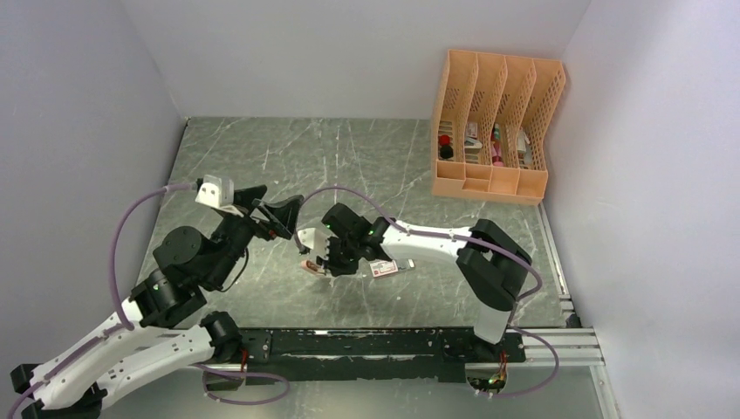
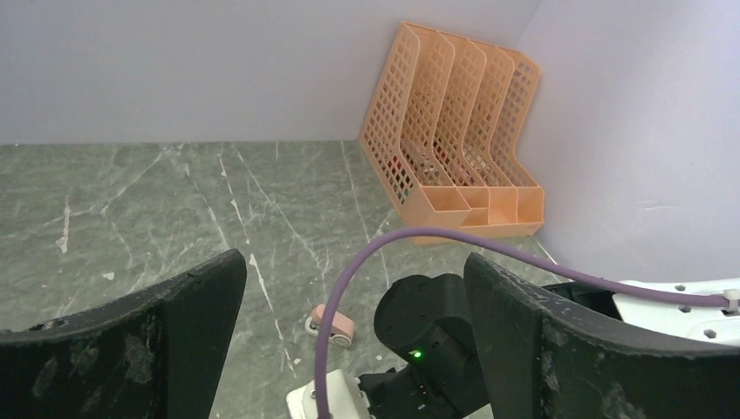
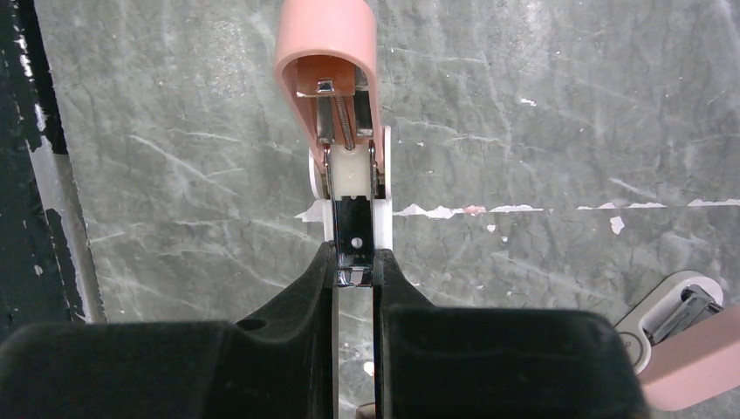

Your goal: Load the staples into the stapler

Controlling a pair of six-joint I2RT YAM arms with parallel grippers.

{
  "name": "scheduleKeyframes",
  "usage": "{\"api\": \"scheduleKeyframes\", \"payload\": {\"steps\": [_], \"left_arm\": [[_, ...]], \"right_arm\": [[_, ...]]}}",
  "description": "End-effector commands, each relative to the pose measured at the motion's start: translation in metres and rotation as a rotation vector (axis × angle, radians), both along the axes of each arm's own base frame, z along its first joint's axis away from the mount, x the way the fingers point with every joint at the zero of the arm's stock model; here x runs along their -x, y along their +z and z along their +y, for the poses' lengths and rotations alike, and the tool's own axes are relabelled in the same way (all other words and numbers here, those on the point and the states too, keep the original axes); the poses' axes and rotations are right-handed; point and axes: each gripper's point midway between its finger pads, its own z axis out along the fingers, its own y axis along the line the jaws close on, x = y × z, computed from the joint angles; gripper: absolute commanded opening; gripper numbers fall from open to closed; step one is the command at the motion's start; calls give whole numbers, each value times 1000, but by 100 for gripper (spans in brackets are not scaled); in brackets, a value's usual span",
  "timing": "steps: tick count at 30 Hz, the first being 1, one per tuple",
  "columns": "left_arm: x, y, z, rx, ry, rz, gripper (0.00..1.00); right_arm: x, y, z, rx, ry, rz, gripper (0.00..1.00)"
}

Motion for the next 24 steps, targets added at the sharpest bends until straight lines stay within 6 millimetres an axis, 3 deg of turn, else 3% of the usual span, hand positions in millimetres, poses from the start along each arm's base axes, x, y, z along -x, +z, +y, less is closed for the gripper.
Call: {"api": "scheduleKeyframes", "payload": {"steps": [1, 13, 19, 24], "left_arm": [[0, 14, 0, 18, 2, -4, 99], [0, 12, -4, 21, -10, -3, 99], [0, 11, -8, 23, -26, -8, 99], [-1, 9, -10, 10, -30, -2, 99]], "right_arm": [[1, -7, 3, 35, -21, 31, 4], [-11, -12, 28, 43, -76, 59, 5], [-9, -15, 43, 43, -50, 53, 10], [-9, -23, 42, 68, -45, 51, 17]]}}
